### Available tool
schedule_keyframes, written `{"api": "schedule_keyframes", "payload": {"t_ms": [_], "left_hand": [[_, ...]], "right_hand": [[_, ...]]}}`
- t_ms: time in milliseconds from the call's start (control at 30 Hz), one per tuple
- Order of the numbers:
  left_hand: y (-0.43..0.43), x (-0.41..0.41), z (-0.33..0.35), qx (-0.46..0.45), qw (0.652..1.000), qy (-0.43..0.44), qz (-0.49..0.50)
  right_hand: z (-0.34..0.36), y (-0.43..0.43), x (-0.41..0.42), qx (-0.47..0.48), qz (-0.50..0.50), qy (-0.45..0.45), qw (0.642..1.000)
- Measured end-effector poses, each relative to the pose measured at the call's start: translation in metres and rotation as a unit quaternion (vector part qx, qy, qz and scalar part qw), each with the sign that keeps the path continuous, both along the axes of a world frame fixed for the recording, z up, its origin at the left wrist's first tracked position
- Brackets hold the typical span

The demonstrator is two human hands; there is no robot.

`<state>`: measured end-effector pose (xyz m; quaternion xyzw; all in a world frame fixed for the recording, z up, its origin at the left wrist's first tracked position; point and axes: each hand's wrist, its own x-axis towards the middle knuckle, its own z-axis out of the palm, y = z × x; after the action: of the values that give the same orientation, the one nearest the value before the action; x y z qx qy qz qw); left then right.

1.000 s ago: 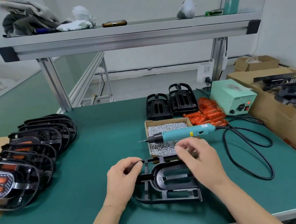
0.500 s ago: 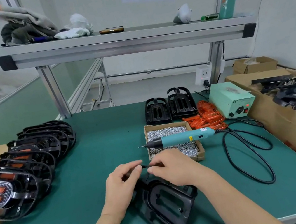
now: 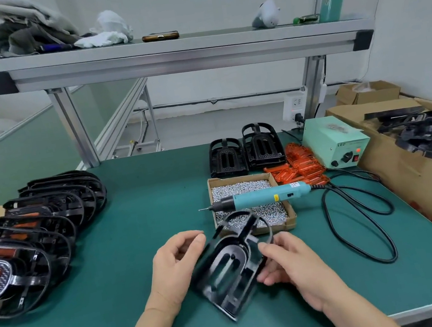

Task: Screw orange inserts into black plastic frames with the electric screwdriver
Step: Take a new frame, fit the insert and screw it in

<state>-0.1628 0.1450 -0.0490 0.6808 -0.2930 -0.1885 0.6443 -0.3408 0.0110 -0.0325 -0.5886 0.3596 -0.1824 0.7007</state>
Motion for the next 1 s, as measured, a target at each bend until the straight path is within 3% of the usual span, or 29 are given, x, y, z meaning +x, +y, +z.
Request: {"api": "schedule_keyframes", "payload": {"t_ms": [100, 167, 333, 533, 600, 833, 1000], "left_hand": [[-0.001, 0.0, -0.001, 0.037, 0.999, -0.032, -0.007], [-0.001, 0.0, -0.001, 0.067, 0.996, -0.056, -0.011], [-0.002, 0.0, 0.0, 0.104, 0.988, -0.113, -0.022], [-0.001, 0.001, -0.003, 0.118, 0.983, -0.138, -0.026], [-0.002, 0.0, -0.005, 0.122, 0.98, -0.158, -0.022], [-0.006, -0.002, -0.007, 0.151, 0.954, -0.259, -0.008], [-0.006, -0.001, -0.005, 0.166, 0.954, -0.251, -0.012]], "right_hand": [[0.001, 0.007, -0.003, 0.065, -0.022, -0.042, 0.997], [0.002, 0.007, -0.005, 0.062, -0.004, -0.024, 0.998], [0.006, -0.009, -0.014, -0.073, 0.059, 0.107, 0.99], [0.018, -0.032, -0.02, -0.302, 0.007, 0.197, 0.933], [0.025, -0.041, -0.019, -0.353, -0.019, 0.182, 0.918], [0.058, -0.116, 0.005, -0.405, -0.151, 0.069, 0.899], [0.059, -0.186, 0.038, -0.423, -0.082, 0.203, 0.879]]}}
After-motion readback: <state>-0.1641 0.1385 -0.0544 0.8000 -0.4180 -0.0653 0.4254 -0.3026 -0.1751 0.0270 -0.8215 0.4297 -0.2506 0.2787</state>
